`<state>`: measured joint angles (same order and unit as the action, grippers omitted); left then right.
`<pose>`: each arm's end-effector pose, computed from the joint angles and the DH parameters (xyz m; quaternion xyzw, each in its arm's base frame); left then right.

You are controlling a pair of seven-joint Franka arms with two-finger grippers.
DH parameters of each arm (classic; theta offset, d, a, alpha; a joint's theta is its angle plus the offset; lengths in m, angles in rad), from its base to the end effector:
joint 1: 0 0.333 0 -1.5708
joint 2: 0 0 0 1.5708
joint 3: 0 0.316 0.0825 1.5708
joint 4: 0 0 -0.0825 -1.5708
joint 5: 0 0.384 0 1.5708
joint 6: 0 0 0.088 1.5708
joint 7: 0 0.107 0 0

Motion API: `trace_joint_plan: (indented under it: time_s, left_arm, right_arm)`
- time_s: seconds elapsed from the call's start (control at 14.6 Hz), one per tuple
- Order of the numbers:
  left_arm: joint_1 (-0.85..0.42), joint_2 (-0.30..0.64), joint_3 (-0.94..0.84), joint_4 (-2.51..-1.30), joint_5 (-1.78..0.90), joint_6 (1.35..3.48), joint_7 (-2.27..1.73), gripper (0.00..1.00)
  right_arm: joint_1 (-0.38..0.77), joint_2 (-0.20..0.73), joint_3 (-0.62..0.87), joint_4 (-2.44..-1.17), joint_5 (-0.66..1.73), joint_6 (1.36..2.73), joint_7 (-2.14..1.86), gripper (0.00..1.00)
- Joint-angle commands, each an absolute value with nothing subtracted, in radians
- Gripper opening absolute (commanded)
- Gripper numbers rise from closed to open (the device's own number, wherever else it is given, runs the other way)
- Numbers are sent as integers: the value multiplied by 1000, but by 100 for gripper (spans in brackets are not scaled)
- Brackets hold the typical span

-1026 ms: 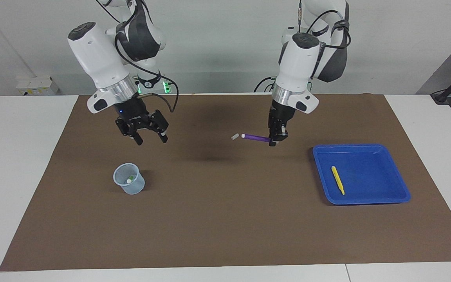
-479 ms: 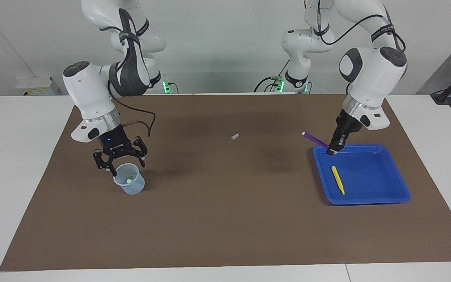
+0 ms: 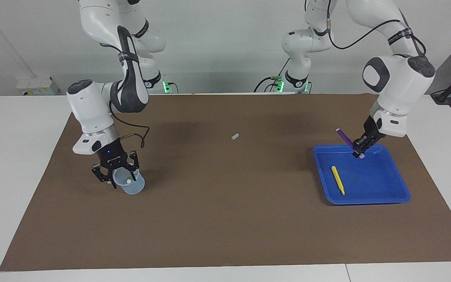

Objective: Right arm passes pens to left for tray arrangement
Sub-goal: 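Place the purple pen in the tray with the left gripper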

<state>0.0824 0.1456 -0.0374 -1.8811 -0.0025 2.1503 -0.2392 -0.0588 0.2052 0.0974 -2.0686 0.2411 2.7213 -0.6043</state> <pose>0.6084 0.0281 0.4434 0.9879 0.1423 0.0612 0.0098 0.6163 0.0128 0.3814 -0.9489 -0.2113 -0.2339 0.0170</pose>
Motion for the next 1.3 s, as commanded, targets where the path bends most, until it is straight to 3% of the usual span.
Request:
trace_joint_plan:
  time_s: [0.0, 0.14, 0.27, 0.34, 0.41, 0.75, 0.96, 1.03, 1.09, 1.16, 1.23]
  left_arm:
    - [92, 297, -48, -1781, 107, 2202, -111, 0]
    - [91, 378, -49, -1784, 114, 2308, -106, 0]
    - [95, 428, -48, -1793, 115, 2382, -65, 0]
    - [104, 439, -48, -1793, 115, 2384, -10, 0]
    - [110, 446, -48, -1798, 115, 2390, 20, 0]
    - [124, 425, -48, -1893, 115, 2393, 51, 0]
    - [124, 422, -48, -1894, 115, 2387, 51, 0]
    - [124, 422, -46, -1890, 115, 2382, 51, 11]
    - [126, 422, -46, -1884, 115, 2381, 52, 50]
    - [127, 414, -46, -1882, 115, 2381, 51, 99]
    - [127, 407, -46, -1881, 115, 2375, 52, 100]
  right_arm:
    - [-69, 196, 107, -2097, 224, 2761, -620, 58]
    - [-69, 196, 107, -2100, 225, 2760, -620, 44]
    - [-66, 195, 107, -2099, 225, 2760, -617, 21]
    - [-66, 196, 107, -2100, 225, 2758, -614, 5]
    - [-66, 196, 107, -2099, 225, 2758, -611, 0]
    - [-71, 184, 107, -2083, 229, 2731, -607, 0]
    - [-77, 152, 106, -2042, 236, 2625, -575, 0]
    - [-80, 138, 106, -2025, 236, 2584, -554, 0]
    - [-83, 123, 104, -2017, 236, 2556, -546, 0]
    - [-83, 106, 104, -2010, 236, 2525, -535, 0]
    - [-83, 82, 103, -2006, 236, 2492, -516, 0]
